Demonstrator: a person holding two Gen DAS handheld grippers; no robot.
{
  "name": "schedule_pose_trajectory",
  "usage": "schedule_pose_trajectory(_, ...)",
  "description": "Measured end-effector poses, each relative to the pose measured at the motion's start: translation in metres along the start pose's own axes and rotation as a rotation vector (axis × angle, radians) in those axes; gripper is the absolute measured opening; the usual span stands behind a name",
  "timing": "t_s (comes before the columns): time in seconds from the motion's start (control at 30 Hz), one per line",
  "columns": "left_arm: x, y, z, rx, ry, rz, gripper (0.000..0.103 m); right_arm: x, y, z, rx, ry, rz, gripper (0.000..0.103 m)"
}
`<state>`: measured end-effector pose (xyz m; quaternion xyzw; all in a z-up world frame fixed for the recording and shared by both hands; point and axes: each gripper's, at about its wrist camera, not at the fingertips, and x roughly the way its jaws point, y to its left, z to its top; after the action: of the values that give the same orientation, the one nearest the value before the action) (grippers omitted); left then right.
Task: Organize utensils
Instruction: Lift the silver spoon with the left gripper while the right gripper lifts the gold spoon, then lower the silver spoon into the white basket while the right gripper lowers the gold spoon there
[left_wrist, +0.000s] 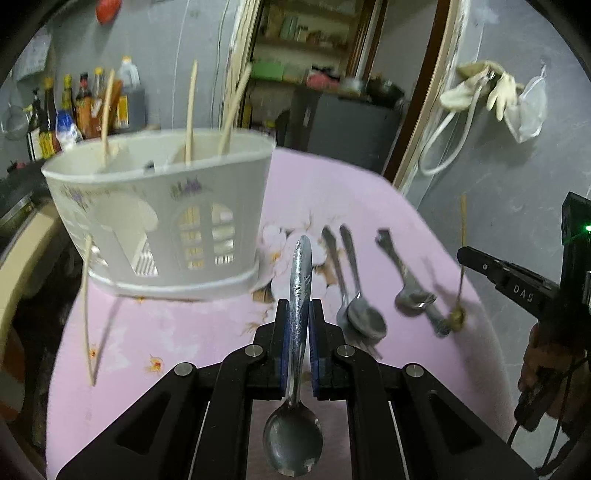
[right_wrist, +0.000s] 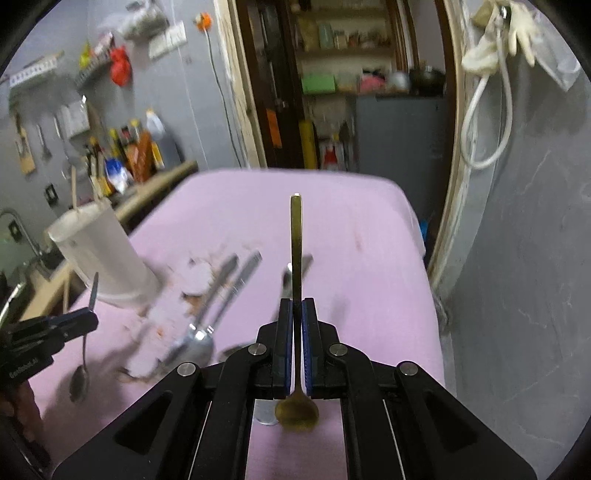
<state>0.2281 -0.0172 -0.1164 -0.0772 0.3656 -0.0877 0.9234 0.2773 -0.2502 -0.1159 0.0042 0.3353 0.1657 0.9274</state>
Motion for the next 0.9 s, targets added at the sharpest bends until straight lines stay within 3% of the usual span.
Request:
schedule_pose_trajectory(0.2, -0.012, -0.012, 0.013, 0.006, -0.094, 0.006, 0.006, -0.019, 0.018, 0.018, -0.025, -0.121, 0.008, 0.003)
schedule_pose_trajectory(0.43, -0.033, -0.007, 0.044, -0.020, -0.214, -0.002, 0.006, -0.030, 0.032, 0.046, -0.018, -0.200, 0.040, 0.003)
schedule_pose_trajectory(0.7, -0.069, 0.025, 0.092, -0.046, -0.356, 0.054, 0.006, -0.043, 0.067, 0.081, -0.042, -0.292, 0.146, 0.003)
schedule_pose_trajectory(0.9, -0.085, 0.066, 0.118, -0.069, -0.407, 0.107, 0.000, -0.041, 0.103, 0.100, -0.052, -0.343, 0.220, 0.003)
